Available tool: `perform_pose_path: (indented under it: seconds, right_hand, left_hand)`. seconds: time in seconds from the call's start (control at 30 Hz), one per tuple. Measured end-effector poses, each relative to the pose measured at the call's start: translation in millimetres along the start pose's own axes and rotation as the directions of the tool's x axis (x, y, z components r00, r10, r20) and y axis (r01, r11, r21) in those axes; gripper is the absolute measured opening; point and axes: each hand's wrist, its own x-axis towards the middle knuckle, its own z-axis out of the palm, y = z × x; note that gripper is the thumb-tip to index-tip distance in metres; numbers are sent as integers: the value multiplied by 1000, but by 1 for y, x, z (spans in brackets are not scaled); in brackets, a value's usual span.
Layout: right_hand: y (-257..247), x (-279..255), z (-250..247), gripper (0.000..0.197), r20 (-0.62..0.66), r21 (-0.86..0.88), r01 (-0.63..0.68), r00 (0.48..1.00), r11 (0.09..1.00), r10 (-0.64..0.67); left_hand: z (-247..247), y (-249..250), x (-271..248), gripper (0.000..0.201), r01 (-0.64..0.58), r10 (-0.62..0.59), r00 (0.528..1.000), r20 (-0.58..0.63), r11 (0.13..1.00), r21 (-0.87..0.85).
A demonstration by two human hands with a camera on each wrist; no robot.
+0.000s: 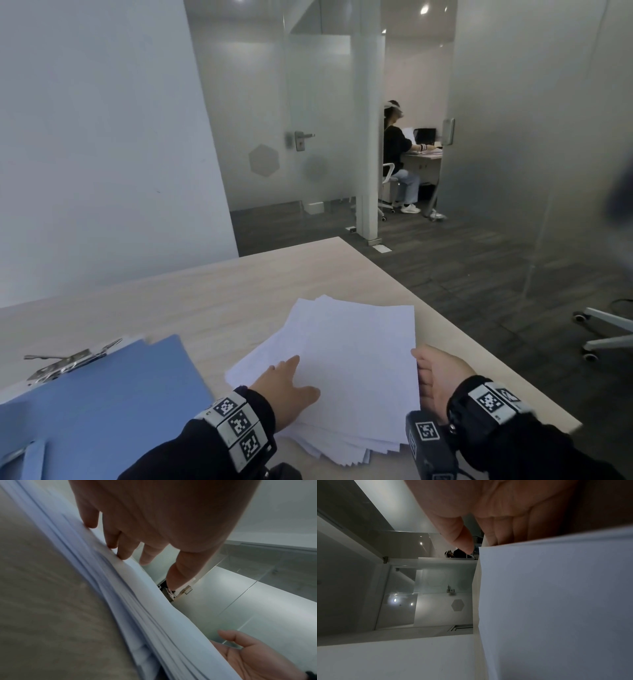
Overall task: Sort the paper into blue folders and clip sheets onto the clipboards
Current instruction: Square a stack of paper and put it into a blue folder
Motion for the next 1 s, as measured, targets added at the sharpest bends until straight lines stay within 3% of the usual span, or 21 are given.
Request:
perform_pose_path:
  seconds: [0.17, 0.37, 0.43, 0.53, 0.6, 0.67, 0.8, 0.9, 1.0]
  right_hand:
    - [-1, 8, -9, 34, -29, -118, 18, 999, 993, -21]
    - [-6, 7, -10, 15, -18, -280, 52, 998, 959, -60]
    - [-9, 4, -8, 11, 2, -333, 120, 992, 935, -127]
    - [-14, -5, -5, 11, 71, -302, 272, 962, 914, -263]
    - [-19, -16, -1, 14, 124, -201, 352, 935, 914, -333]
    - [-22, -25, 5, 17, 176, -89, 410, 904, 908, -391]
    - [-31, -38, 16, 18, 190, 33, 505, 844, 862, -502]
    - [-37, -39, 21, 16, 169, 114, 535, 820, 837, -547]
    - [-33, -39, 23, 16, 195, 135, 522, 819, 842, -539]
  left_hand:
    - [2, -1, -6, 80, -29, 29, 1000, 2, 997, -77]
    - [6, 1, -11, 85, -64, 73, 996, 51, 986, -154]
    - [3, 2, -12, 78, -64, 69, 997, 20, 984, -163]
    - [-7, 5, -11, 71, -95, 62, 991, -115, 946, -309]
    - [-20, 4, -7, 74, -152, 47, 971, -235, 879, -453]
    - [-34, 6, -3, 75, -258, 58, 941, -332, 758, -599]
    - [-59, 20, -2, 45, -482, 131, 859, -495, 531, -697]
    - [-64, 25, -7, 20, -553, 97, 812, -576, 447, -704]
    - [-51, 21, -11, 15, -533, 117, 835, -538, 416, -737]
